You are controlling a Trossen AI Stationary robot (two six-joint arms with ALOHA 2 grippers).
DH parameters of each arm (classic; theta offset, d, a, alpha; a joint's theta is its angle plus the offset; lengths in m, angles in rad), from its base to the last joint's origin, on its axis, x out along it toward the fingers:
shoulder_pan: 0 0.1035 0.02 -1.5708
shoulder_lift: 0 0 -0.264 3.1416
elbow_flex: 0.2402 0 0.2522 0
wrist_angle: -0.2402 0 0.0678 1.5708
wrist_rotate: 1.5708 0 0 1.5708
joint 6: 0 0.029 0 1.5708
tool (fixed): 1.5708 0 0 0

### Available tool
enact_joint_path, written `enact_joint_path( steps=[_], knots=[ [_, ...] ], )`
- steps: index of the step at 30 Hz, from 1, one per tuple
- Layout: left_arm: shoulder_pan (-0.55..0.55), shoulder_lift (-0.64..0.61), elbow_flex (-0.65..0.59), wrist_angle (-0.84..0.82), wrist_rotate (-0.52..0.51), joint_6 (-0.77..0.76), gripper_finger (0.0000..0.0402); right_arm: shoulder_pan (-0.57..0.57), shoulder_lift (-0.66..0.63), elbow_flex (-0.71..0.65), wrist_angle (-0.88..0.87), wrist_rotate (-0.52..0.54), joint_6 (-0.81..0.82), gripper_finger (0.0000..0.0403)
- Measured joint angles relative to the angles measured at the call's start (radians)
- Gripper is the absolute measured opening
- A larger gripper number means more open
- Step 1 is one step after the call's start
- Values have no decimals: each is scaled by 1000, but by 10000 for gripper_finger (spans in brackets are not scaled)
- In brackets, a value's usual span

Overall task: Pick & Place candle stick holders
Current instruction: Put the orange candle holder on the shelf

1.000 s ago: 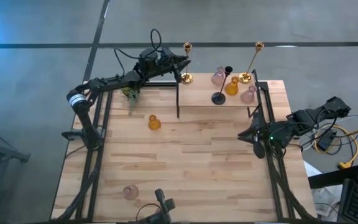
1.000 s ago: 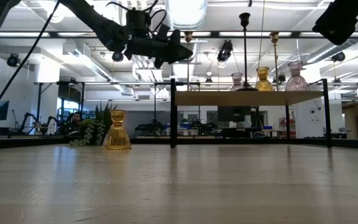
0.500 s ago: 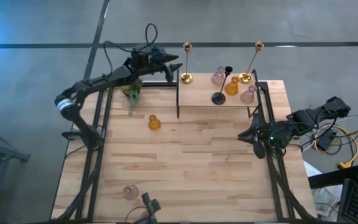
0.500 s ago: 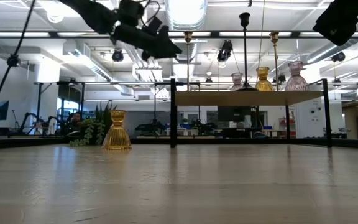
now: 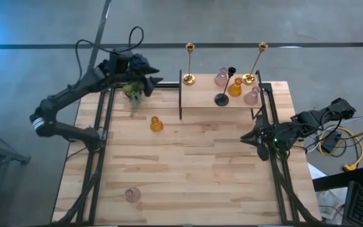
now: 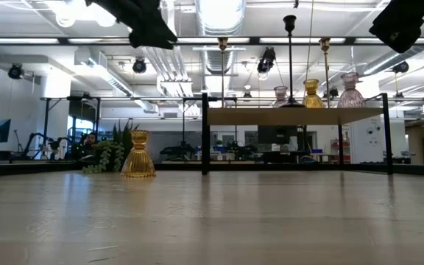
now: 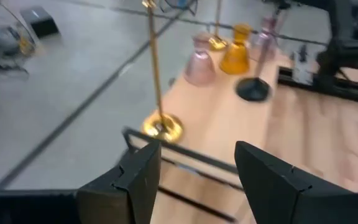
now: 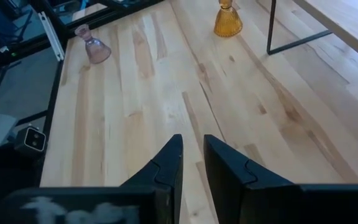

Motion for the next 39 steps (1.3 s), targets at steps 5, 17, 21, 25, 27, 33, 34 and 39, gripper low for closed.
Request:
enact_joint_path(
  steps=[5,17,21,25,27,33,34,39],
  knots=[
    [-83,-81,-25,-115,0,-51,209,0,0,0,27,0,0,61],
    [-412,-265,-298,-159,-283,-272,208,0,0,0,53,0,-6,59],
    [-540,-310,-435,-123,-460,-408,208,0,0,0,54,0,-8,61],
    [-658,-342,-565,-40,-558,-556,208,0,0,0,58,0,-13,60],
    [-707,-350,-630,38,-580,-610,208,0,0,0,72,1,-31,57],
    [-798,-340,-783,285,-642,-649,208,0,0,0,101,6,-63,52],
    [-801,-339,-799,298,-648,-647,208,0,0,0,100,7,-64,52],
    [-802,-335,-853,310,-705,-648,208,0,0,0,105,7,-64,53]
  ],
)
